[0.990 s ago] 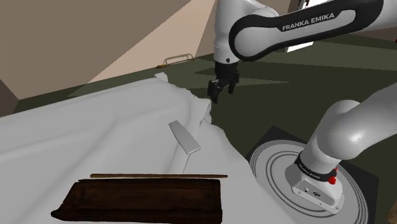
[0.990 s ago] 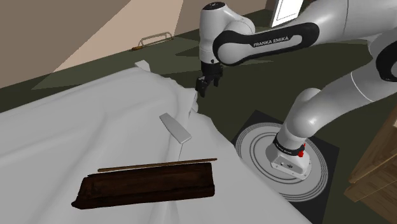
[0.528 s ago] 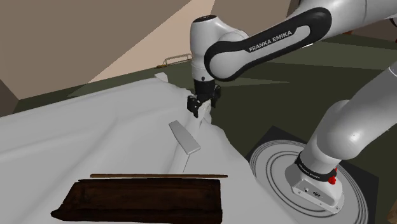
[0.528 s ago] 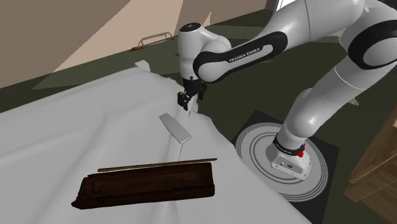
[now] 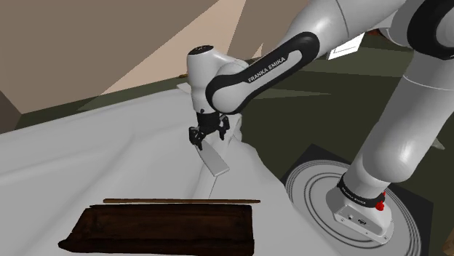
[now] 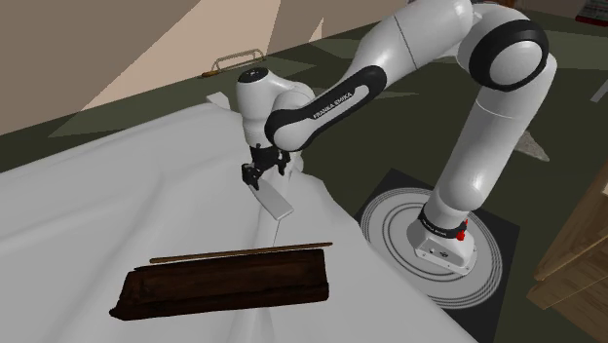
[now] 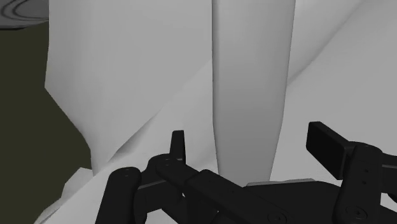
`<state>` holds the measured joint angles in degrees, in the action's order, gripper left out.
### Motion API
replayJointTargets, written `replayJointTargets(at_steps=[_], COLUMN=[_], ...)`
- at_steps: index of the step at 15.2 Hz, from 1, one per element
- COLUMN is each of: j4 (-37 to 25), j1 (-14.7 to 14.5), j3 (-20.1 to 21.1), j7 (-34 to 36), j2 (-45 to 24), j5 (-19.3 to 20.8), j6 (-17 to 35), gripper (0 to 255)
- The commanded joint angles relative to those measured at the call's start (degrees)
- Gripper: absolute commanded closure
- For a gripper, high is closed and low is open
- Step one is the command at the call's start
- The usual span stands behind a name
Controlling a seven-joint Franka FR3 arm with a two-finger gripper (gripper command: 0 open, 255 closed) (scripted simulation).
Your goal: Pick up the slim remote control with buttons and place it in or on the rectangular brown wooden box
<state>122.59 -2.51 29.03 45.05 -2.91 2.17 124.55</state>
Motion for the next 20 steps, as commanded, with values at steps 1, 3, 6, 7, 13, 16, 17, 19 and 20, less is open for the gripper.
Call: replayJointTargets(at_steps=[1, 3, 6, 7, 13, 16, 17, 19, 20], j4=[-2.32, -1.66, -0.76, -0.48, -0.08, -0.08, -0.08, -0.06, -0.06], j1=[-0.61, -0.80, -1.00, -1.08, -1.21, -1.21, -1.21, -1.21, -1.21], j3=[0.17, -0.01, -0.22, -0.31, -0.46, -0.46, -0.46, -0.46, -0.46], j7=[3.05, 3.45, 4.12, 4.36, 4.74, 4.74, 4.75, 4.74, 4.75], j2=[-4.27, -5.14, -6.53, -7.02, -7.81, -7.81, -7.81, -7.80, -7.81], j5=[2.14, 2.72, 3.70, 4.05, 4.61, 4.61, 4.61, 4.61, 4.61], j6=[1.28, 2.70, 4.79, 5.48, 6.57, 6.57, 6.57, 6.58, 6.58], gripper=[0, 0, 0, 0, 0, 0, 255, 255, 255])
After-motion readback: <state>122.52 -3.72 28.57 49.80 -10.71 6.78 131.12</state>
